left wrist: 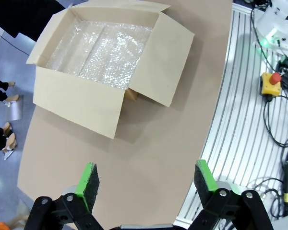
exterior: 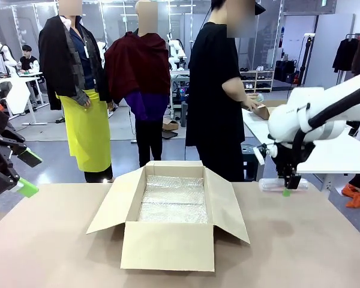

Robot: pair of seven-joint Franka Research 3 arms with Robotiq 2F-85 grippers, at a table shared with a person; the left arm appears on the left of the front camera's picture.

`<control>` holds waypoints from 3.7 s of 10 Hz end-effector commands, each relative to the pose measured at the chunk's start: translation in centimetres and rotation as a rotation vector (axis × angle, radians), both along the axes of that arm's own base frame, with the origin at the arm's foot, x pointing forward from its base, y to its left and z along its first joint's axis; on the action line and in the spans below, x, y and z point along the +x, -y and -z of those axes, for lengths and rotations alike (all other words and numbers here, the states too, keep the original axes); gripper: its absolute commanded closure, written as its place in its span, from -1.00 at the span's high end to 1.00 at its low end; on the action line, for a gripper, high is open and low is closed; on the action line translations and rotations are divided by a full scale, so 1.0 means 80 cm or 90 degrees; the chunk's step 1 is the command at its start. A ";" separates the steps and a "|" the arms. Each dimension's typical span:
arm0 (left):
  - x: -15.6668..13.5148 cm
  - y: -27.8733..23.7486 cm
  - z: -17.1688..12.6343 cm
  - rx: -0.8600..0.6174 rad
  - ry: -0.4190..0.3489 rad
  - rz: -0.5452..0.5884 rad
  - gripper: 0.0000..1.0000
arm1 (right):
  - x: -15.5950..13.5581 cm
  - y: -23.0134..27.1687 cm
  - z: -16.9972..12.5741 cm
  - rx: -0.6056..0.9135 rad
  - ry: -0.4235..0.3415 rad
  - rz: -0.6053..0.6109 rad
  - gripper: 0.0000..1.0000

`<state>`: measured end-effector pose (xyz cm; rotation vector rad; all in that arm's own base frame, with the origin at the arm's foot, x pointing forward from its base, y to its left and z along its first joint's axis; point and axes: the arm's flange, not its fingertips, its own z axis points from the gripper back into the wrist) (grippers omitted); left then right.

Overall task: Pack the glasses set securely to prepare it for shipping.
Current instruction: Place the Glasses case inside the Package Box, then put the Glasses case from the right side of the table into the Package Box.

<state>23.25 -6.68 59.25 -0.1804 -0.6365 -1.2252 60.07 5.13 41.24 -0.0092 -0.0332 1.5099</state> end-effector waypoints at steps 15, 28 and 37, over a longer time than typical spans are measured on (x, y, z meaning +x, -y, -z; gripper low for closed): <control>-0.001 0.001 0.000 0.002 0.002 0.012 1.00 | 0.086 -0.422 -0.029 0.009 -0.061 -0.057 -0.30; -0.001 0.001 0.000 0.002 0.002 0.012 1.00 | 0.116 -0.450 0.079 0.026 -0.041 -0.041 1.00; -0.001 0.001 0.000 0.002 0.002 0.012 1.00 | 0.106 -0.437 0.087 0.038 -0.041 -0.057 1.00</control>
